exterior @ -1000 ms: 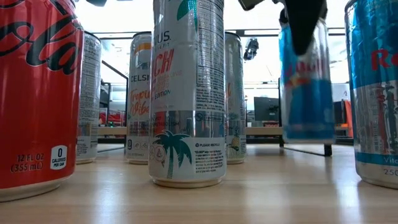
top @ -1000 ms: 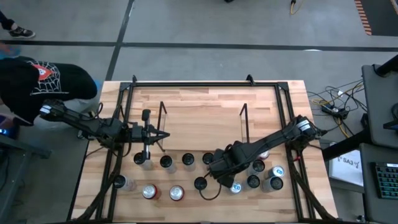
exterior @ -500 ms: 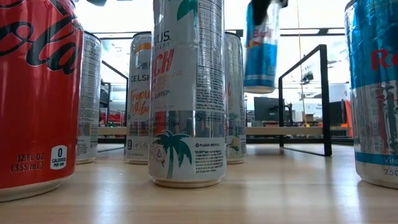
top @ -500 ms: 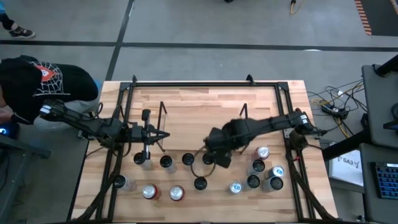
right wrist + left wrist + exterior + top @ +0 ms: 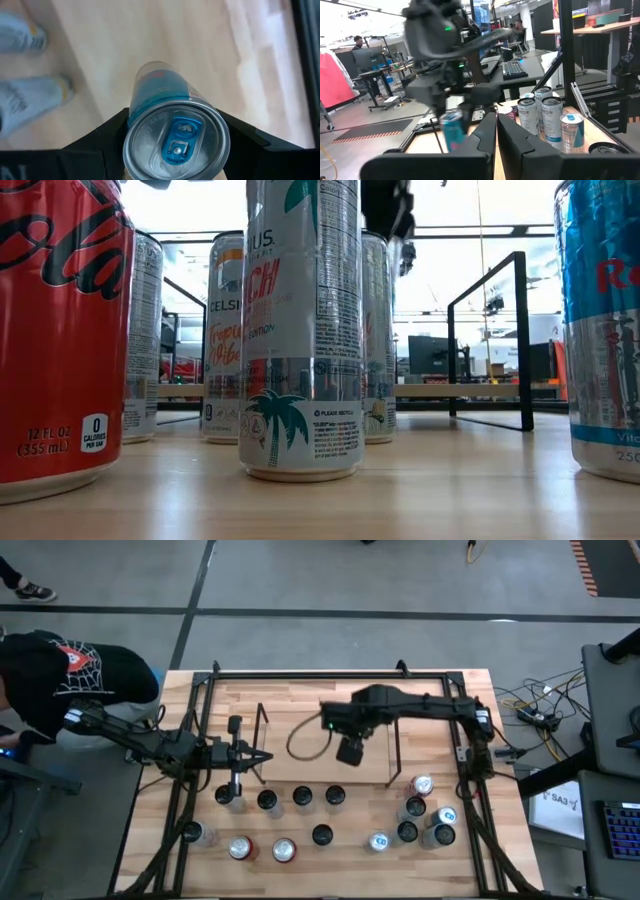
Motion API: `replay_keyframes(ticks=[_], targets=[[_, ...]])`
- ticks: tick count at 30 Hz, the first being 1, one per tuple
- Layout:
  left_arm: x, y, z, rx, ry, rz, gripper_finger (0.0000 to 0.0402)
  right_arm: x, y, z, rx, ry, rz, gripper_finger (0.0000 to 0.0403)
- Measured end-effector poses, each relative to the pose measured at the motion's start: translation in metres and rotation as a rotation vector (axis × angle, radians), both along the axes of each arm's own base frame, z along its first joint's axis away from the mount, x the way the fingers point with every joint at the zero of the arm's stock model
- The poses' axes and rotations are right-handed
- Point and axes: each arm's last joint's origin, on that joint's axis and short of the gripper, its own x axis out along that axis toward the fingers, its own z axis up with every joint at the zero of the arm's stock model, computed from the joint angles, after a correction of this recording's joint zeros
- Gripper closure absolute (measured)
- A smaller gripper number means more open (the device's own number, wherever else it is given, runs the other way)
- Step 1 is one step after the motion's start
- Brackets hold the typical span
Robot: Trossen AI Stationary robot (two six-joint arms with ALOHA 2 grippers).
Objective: Place canned beverage on shelf
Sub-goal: Put the top left blue soda can on the shelf
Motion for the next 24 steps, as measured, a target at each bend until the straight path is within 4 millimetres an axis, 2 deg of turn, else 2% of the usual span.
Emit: replay_keyframes(ticks=[5,9,24], targets=[[0.0,0.0,0.0,0.003,0.0,0.0,0.0402,0.004,-0.024,0.002,-0.023,-0.064,0.004,0.0175],[0.0,0.0,0.0,0.004,0.0,0.0,0.0402,0.004,-0.035,0.002,-0.028,-0.07,0.0,0.0175],[0.0,0.0,0.0,0.004,0.0,0.0,0.0402,0.003,-0.035,-0.014,0.019,-0.013,-0.001,0.0175]])
